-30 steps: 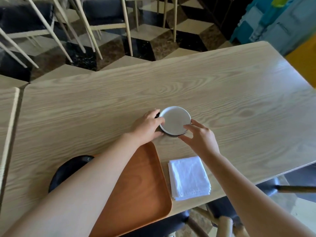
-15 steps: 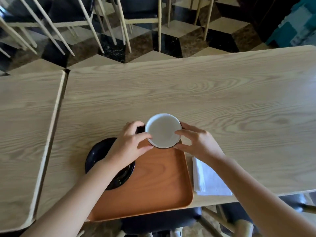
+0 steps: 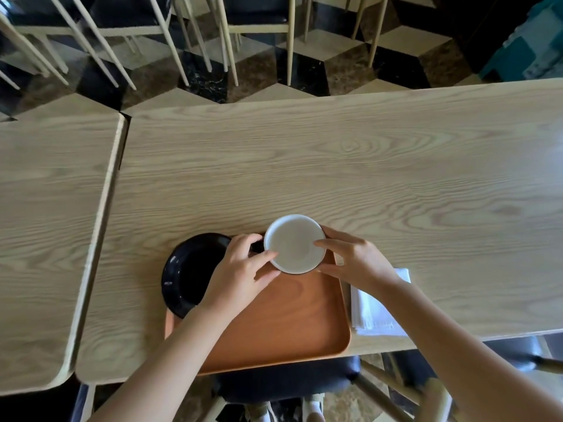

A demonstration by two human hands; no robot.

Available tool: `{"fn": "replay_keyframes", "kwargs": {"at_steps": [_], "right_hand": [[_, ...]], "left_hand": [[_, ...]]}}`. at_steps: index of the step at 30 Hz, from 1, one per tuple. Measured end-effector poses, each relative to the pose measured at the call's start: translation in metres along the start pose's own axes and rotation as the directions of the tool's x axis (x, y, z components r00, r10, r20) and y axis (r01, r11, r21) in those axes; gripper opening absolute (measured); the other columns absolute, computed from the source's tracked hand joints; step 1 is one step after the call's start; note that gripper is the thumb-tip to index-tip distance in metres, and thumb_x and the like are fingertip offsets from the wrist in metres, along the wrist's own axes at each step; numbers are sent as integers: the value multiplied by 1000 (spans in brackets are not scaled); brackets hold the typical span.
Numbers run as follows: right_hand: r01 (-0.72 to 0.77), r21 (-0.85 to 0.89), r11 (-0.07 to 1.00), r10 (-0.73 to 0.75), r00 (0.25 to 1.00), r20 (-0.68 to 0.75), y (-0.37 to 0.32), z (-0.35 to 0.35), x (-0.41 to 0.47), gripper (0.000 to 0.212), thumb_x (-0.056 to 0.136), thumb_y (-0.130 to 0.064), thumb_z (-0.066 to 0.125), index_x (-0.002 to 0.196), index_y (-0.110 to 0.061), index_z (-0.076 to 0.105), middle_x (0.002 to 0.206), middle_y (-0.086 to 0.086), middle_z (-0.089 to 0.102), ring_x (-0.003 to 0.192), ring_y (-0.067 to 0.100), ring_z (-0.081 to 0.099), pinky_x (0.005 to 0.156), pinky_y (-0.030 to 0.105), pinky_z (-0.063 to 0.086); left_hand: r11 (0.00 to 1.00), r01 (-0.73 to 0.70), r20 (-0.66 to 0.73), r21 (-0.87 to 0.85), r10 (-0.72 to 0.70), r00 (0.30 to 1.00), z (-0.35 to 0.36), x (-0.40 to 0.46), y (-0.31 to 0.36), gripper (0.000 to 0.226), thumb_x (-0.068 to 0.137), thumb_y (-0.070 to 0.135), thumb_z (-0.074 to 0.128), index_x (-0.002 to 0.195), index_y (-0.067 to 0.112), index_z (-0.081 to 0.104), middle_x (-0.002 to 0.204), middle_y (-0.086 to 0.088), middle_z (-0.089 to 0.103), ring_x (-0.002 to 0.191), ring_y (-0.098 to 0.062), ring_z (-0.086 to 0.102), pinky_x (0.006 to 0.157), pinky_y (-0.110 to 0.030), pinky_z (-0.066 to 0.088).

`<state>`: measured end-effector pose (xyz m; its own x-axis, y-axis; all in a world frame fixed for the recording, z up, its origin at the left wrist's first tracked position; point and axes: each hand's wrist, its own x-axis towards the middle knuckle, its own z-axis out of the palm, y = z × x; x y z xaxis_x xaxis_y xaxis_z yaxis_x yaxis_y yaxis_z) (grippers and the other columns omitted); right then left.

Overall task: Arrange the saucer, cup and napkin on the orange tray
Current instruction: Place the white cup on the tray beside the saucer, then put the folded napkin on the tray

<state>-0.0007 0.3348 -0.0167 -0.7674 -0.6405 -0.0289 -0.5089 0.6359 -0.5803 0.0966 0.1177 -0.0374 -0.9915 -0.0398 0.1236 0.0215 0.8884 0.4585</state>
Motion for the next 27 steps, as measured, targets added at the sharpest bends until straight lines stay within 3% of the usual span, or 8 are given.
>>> {"fn": "replay_keyframes", "kwargs": {"at_steps": [5,9,11,13,18,21,23,27], "right_hand": [[33,-54,998,-34,999,-7,3,3,-3,47,63,-19,82,108,-14,67,131,1,58,104,22,65,74,38,58],[58,-167,984,-65,997,-35,2,7,-9,56,63,-21,82,115,-17,62,127,4,60,101,24,64,64,35,56],[62,-216,974,-80,994,-74,0,5,-13,54,68,-23,74,120,-16,59,123,5,63,98,24,65,68,32,56],[30,-235,972,-60,990,-124,-1,-1,-21,45,76,-32,58,119,-16,60,120,5,65,98,25,66,75,32,54],[-324,-78,943,289,912,-291,19,-15,-66,35,81,-21,66,116,-15,62,122,7,61,107,28,59,80,35,50],[-545,-15,838,532,823,-198,34,-19,-94,51,85,-24,62,132,-14,46,131,10,50,119,29,47,88,38,45],[-631,1,776,626,769,-128,43,-17,-104,56,86,-25,60,136,-13,39,133,12,46,122,30,41,94,38,41],[-680,66,730,683,724,-96,55,-13,-113,45,84,-22,61,126,-9,49,118,15,54,113,30,45,95,34,36]], "left_hand": [[999,-12,-34,51,14,999,2,-2,2,33,78,38,57,100,17,70,108,-15,62,105,-26,52,84,-35,52],[997,-9,32,73,6,999,0,-5,6,42,79,36,60,116,15,62,126,-20,56,125,-33,47,99,-45,46],[995,-2,23,102,-1,1000,-2,-9,15,51,81,35,60,128,15,52,136,-20,49,132,-33,38,104,-45,38],[997,4,-60,75,1,998,-5,-15,30,47,84,31,58,126,11,53,133,-16,53,129,-30,43,105,-42,39],[983,39,-175,-178,-71,982,9,-29,94,30,84,25,53,107,10,65,102,-3,69,100,-11,55,91,-24,44],[948,173,-65,-268,-197,978,34,-27,128,37,81,33,48,104,12,67,99,-2,71,96,-10,57,87,-19,40],[925,280,50,-257,-276,960,50,-21,144,41,81,36,47,109,12,66,104,-2,70,97,-17,62,84,-24,46],[865,463,219,-191,-423,879,73,-3,164,34,83,24,58,114,11,60,100,-8,66,95,-24,59,81,-35,47]]}}
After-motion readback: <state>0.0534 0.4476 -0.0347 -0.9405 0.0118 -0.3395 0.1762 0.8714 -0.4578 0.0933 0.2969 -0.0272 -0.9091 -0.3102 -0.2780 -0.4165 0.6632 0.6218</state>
